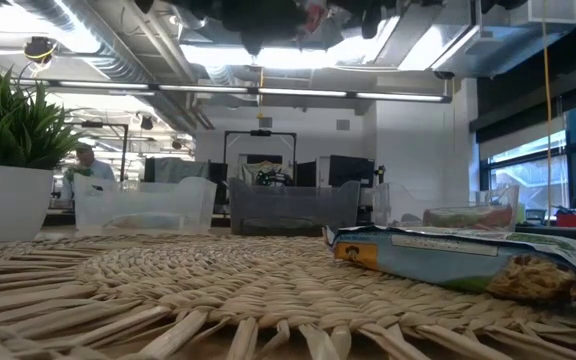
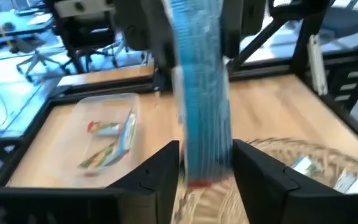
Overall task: Pick and place Granola Bars by type
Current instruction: Put the red granola bar into the right transparent bin
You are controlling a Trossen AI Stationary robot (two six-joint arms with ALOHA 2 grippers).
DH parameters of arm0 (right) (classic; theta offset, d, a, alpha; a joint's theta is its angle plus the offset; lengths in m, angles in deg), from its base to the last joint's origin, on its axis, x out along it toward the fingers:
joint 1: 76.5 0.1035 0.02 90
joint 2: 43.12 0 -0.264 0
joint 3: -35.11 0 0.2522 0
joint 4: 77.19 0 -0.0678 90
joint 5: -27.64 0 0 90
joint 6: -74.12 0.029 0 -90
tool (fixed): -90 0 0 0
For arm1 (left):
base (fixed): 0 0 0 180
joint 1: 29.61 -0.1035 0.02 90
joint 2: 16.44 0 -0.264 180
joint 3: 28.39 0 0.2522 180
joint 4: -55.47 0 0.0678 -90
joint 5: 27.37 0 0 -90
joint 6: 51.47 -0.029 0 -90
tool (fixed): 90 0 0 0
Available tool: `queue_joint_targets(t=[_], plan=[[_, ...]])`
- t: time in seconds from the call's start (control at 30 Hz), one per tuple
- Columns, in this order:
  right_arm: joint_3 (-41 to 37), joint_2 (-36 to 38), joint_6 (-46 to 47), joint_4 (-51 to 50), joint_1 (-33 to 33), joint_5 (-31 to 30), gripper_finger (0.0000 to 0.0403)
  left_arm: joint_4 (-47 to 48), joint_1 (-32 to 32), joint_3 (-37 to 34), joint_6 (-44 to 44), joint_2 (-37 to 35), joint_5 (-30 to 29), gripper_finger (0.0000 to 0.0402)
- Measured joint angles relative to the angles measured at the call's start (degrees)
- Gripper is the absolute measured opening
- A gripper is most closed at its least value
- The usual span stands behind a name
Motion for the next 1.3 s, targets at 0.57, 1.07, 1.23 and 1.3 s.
queue_joint_targets(t=[0.57,1.07,1.23,1.3], plan=[[0.0,3.7,-1.2,-31.3,-3.2,-12.5,0.0094,18.3,-2.4,0.0,5.8,-7.5,-0.8,0.0158],[-0.4,3.7,4.5,-58.9,-13.2,-18.9,0.0094,18.2,2.0,0.0,5.8,-6.6,-0.9,0.0158],[-2.8,3.7,4.4,-58.6,-16.5,-19.0,0.0094,18.2,3.1,0.0,5.8,-6.6,-0.9,0.0158],[-4.6,3.7,4.5,-58.6,-17.6,-18.9,0.0094,18.2,3.5,0.0,5.8,-6.6,-0.9,0.0157]])
